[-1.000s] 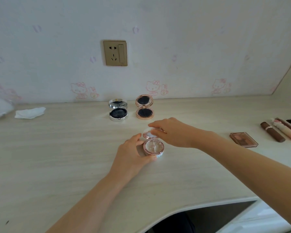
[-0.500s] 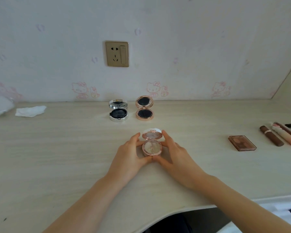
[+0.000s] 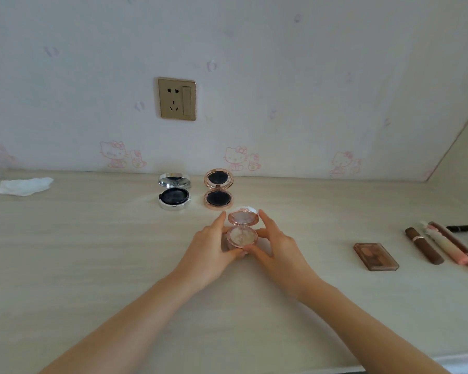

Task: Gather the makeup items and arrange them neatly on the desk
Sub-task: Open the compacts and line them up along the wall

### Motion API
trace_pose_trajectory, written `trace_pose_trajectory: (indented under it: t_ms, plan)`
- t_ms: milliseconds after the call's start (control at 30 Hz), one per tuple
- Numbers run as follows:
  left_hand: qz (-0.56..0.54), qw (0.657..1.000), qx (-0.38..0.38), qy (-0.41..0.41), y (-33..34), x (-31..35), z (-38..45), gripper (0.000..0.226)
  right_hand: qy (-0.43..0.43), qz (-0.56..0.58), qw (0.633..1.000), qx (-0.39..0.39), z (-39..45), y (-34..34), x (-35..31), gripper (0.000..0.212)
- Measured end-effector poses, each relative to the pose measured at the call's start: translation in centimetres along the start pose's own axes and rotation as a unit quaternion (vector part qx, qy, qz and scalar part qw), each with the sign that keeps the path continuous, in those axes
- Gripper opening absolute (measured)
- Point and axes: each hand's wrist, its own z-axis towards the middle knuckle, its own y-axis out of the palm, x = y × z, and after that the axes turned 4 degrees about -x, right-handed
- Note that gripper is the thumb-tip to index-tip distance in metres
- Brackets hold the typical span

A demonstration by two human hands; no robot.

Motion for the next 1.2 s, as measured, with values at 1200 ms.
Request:
trace_pose_trajectory:
  t_ms: [1200]
  plan:
    - [0.082,0.992,0.095,-0.032,5.8,1.3,11.8,0.05,0.021,-0.042,0.999,-0.017,10.6,-3.3,7.0,0.068]
